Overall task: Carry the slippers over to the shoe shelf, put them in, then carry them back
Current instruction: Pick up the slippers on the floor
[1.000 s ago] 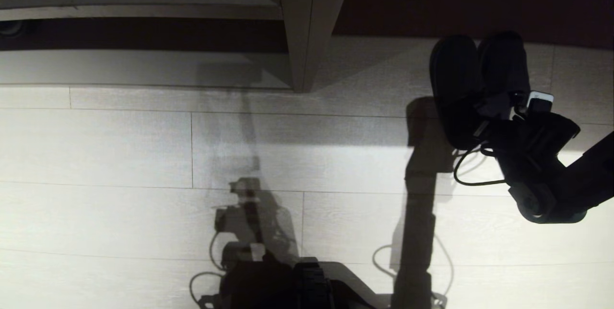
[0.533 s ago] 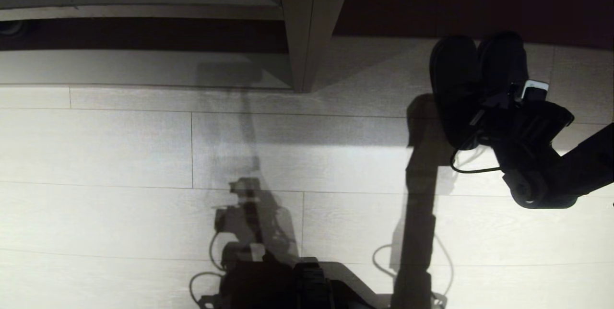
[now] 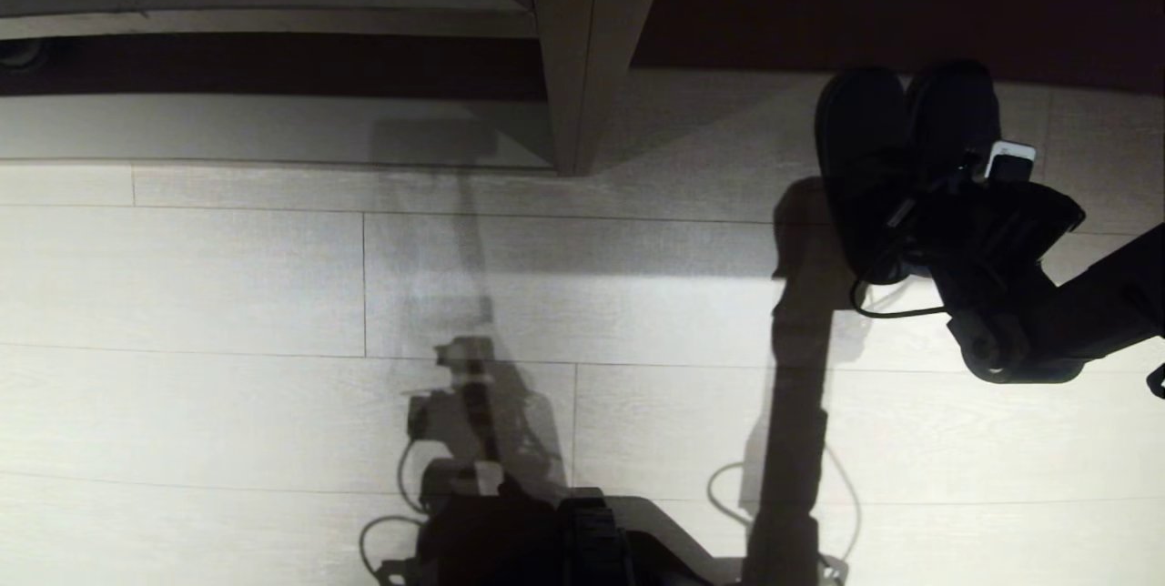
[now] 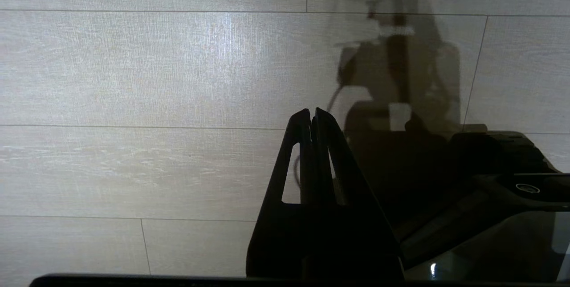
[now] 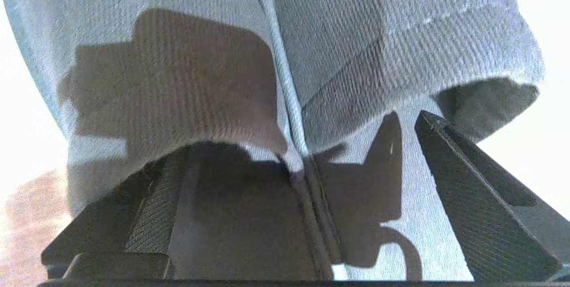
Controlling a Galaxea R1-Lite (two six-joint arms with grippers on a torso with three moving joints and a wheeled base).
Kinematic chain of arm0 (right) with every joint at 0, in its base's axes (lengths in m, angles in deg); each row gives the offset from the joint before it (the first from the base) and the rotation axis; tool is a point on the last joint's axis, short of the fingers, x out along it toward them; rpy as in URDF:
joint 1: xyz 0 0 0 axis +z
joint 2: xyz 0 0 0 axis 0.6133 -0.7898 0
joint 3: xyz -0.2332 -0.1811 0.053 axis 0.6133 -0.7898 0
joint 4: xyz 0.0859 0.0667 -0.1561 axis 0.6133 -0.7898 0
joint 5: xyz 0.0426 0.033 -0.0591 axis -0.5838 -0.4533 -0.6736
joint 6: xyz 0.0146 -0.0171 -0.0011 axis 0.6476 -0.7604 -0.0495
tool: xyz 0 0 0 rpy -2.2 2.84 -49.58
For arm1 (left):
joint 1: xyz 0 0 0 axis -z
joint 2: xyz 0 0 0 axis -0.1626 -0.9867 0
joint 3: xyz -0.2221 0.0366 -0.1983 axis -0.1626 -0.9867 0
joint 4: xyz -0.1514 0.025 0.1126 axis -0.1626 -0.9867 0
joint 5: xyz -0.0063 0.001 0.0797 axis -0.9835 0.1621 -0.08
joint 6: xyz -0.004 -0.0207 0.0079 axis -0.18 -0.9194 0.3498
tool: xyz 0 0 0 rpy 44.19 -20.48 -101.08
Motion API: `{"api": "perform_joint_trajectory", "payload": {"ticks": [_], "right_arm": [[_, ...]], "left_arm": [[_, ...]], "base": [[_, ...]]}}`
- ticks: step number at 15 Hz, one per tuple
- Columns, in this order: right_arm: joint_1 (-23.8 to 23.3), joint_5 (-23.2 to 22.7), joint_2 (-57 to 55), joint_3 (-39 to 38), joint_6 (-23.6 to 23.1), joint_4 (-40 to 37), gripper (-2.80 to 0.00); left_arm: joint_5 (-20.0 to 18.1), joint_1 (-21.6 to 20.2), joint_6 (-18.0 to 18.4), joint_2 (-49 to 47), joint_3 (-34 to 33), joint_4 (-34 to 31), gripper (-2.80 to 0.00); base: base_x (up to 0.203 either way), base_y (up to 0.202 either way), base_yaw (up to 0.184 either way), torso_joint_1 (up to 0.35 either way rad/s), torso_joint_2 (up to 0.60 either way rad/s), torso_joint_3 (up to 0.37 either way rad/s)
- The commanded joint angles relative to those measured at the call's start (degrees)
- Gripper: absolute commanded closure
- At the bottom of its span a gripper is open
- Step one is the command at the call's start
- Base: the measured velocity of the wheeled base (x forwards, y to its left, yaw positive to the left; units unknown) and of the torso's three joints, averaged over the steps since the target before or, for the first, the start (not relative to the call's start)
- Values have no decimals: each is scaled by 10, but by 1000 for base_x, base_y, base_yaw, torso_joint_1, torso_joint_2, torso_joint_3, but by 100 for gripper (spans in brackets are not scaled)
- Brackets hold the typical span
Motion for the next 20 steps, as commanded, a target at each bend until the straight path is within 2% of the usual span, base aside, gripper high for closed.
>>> {"api": "perform_joint_trajectory", "payload": {"ticks": [1,14,20], "right_arm": [[-1,1,-9,11,0,6,-280],[-4,-5,-60,87,-15,10,-280],[-7,-14,-89,164,-37,10,-280]], "left_arm": [[0,0,0,0,0,0,0],[0,0,0,0,0,0,0],[0,0,0,0,0,0,0]], "base": [[0,0,0,0,0,0],[0,0,0,0,0,0],[0,0,0,0,0,0]]}}
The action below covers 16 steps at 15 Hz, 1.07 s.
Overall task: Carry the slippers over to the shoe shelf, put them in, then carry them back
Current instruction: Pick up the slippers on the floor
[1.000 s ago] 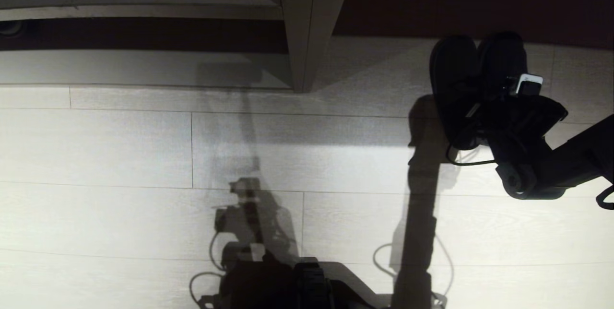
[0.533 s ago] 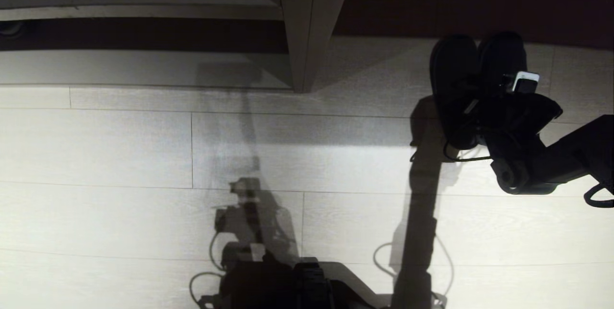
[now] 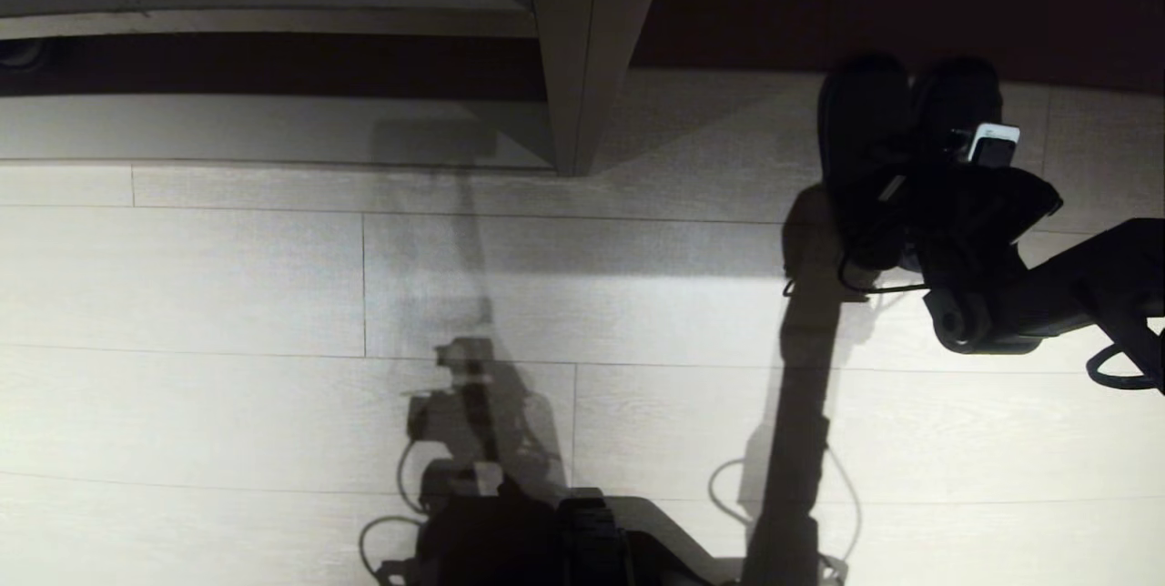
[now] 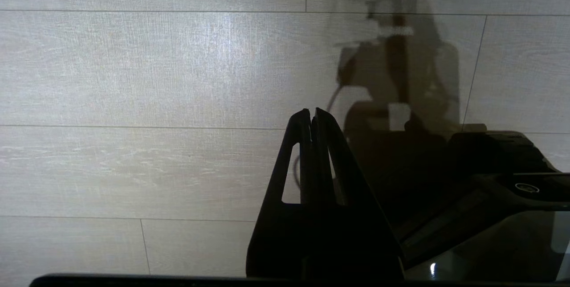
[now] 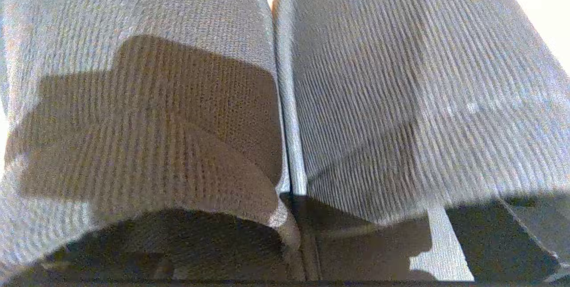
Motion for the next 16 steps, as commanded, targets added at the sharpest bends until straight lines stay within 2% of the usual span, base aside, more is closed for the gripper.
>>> {"api": "perform_joint_trajectory", "payload": {"ticks": [1,7,8,16], "right_arm": [[0,-1,-12,14,-3,3,-280],[0,-5,-17,26,-5,2,-280],[0,-5,-17,24,-4,2,0],[-2,-3,-7,14,3,4,0]], "left_arm": [[0,0,0,0,1,0,0],[0,0,0,0,0,0,0],[0,0,0,0,0,0,0],[0,0,0,0,0,0,0]], "base": [[0,0,0,0,0,0],[0,0,0,0,0,0],[0,0,0,0,0,0],[0,0,0,0,0,0]]}}
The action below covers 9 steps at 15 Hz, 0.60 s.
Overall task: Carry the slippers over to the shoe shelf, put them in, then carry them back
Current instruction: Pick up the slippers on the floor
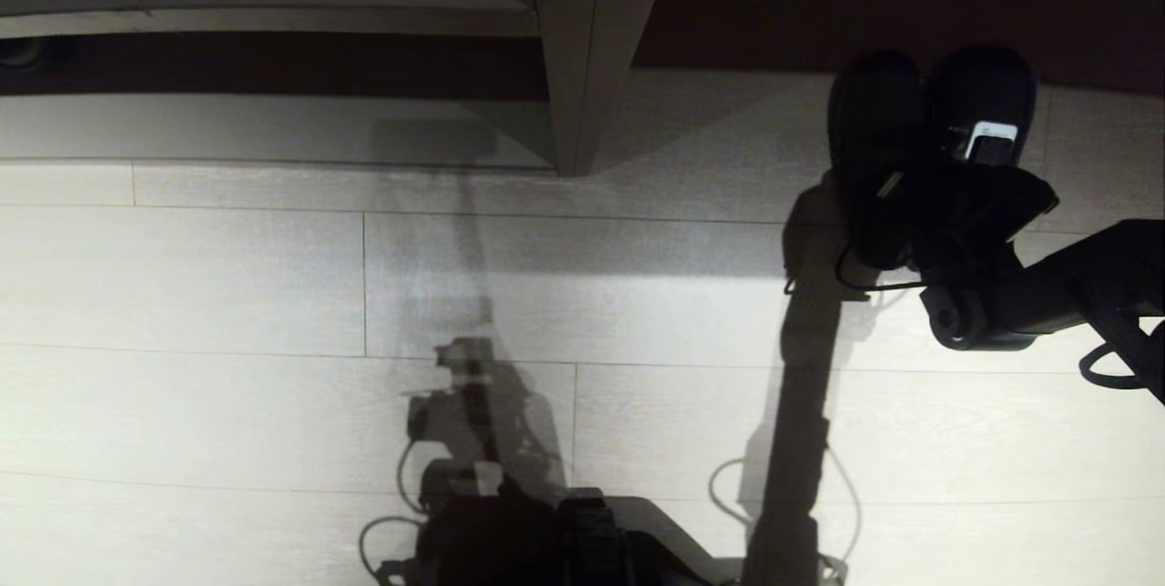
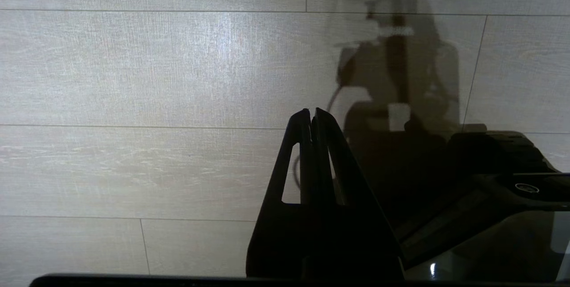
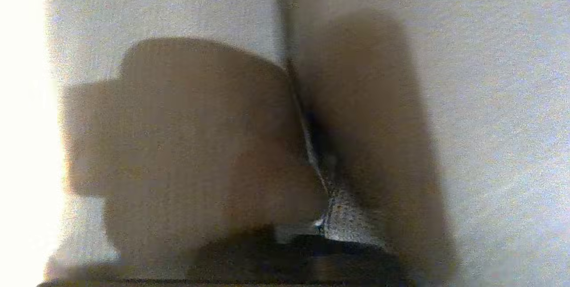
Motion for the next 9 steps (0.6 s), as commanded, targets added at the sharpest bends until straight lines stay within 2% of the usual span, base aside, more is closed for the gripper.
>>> {"api": "perform_joint_trajectory", "payload": {"ticks": [1,4,9], "right_arm": [[-3,0,1,-2,1,6,0],[-4,1,16,-18,2,5,0],[-4,0,110,-82,12,2,0]], "left_arm": [[0,0,0,0,0,0,0],[0,0,0,0,0,0,0],[0,0,0,0,0,0,0]], "base": [[0,0,0,0,0,0],[0,0,0,0,0,0],[0,0,0,0,0,0]]}}
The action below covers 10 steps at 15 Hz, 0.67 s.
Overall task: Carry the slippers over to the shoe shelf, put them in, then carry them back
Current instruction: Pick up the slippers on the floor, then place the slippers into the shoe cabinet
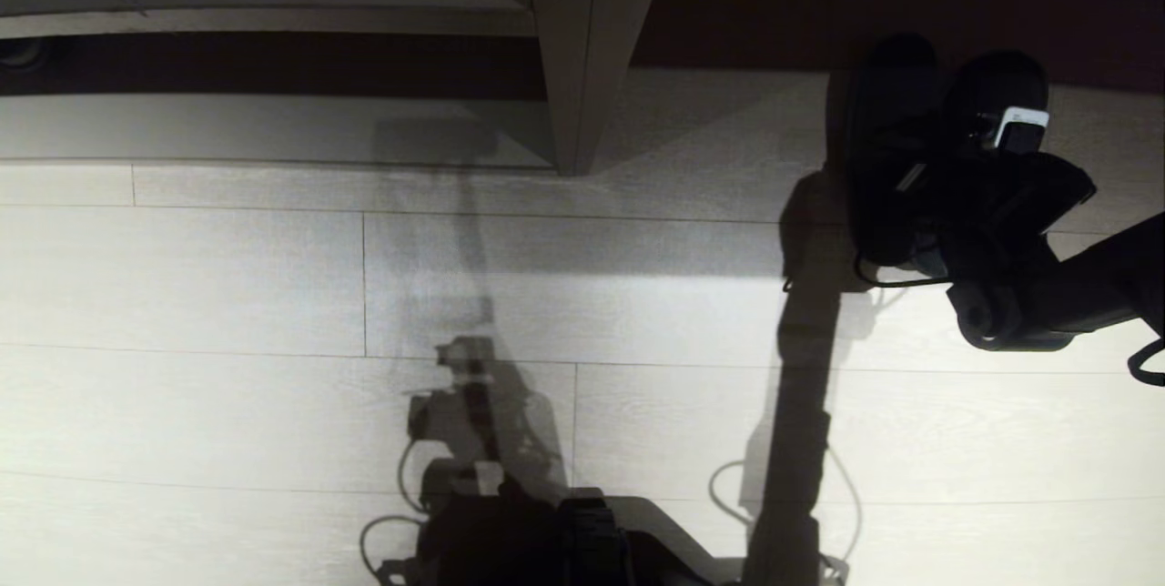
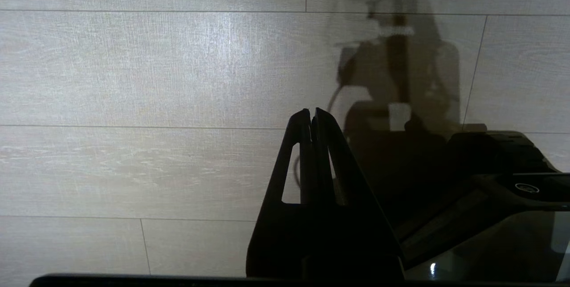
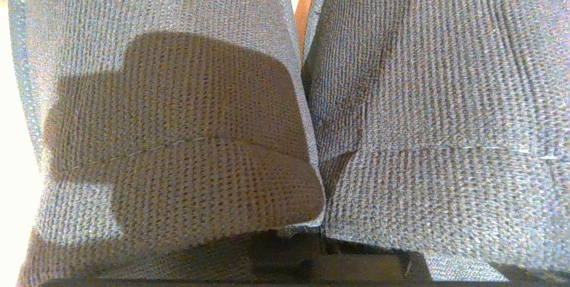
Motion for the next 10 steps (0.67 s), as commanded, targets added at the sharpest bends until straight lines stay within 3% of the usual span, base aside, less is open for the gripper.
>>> {"api": "perform_joint_trajectory", "payload": {"ticks": [1,5,10], "right_arm": [[0,0,60,-28,3,6,0],[3,-1,173,-134,13,6,0],[40,-2,283,-322,13,7,0]], "left_arm": [[0,0,0,0,0,0,0],[0,0,0,0,0,0,0],[0,0,0,0,0,0,0]], "base": [[0,0,0,0,0,0],[0,0,0,0,0,0],[0,0,0,0,0,0]]}}
